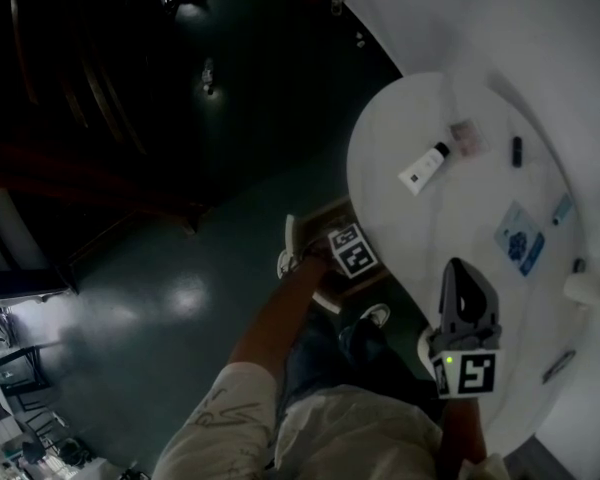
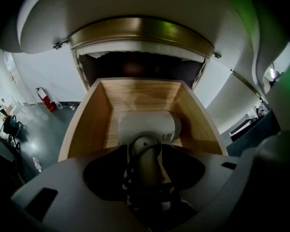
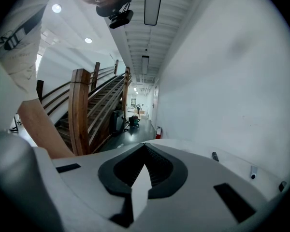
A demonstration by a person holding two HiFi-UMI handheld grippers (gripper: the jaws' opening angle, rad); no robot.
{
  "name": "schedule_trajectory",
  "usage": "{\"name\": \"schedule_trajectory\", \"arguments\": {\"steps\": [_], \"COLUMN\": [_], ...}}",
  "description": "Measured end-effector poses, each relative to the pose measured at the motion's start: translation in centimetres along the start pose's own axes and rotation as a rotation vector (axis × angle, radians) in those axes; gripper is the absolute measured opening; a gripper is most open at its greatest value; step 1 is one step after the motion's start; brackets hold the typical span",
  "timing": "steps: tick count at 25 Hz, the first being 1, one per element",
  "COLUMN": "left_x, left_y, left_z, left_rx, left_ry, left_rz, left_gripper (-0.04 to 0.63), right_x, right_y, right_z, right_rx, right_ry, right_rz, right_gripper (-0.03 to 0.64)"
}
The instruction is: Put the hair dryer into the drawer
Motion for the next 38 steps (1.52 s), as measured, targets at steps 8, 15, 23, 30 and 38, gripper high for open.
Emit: {"name": "schedule_trajectory", "arguments": {"steps": [8,15,23,30,38], "left_x": [0.0,0.4,0.3,-1.1,-2.3], "left_y": [0.1,-0.5,-1.7,-2.5,-3.4], "left_z": [1.0,2.9,5.8,9.0,13.2], "left_rx": [-0.002,-0.032,-0.051,-0.016,-0.051], "left_ry": [-0.016,-0.047,-0.078,-0.065,-0.146], "left_rz": [0.017,0.035,0.042,0.081,0.184], "left_gripper": [0.232,0.232,0.232,0.232,0.232], "right_x": [0.2,0.2,0.4,0.0,-0.7], "right_y": [-0.3,-0.5,-1.7,-2.5,-2.7], "right_z": [-0.1,-0.1,-0.1,0.1,0.4], "right_rx": [-0.021,-0.035,-0.076,-0.102,-0.144], "right_ry": [-0.010,-0.020,-0.045,-0.050,-0.062], "right_rz": [-0.007,-0.012,-0.023,-0.007,0.009], "right_gripper": [0.004,0.004,0.005,0.005,0.005]}}
Point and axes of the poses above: the fingertips, and each gripper's own axes: z backward along the fingers, x to its left, y out of its underside, the point moved 8 cm from there along z, backward along the fingers, and after that the axes turned 10 degrees about -x, right-handed, at the moved point
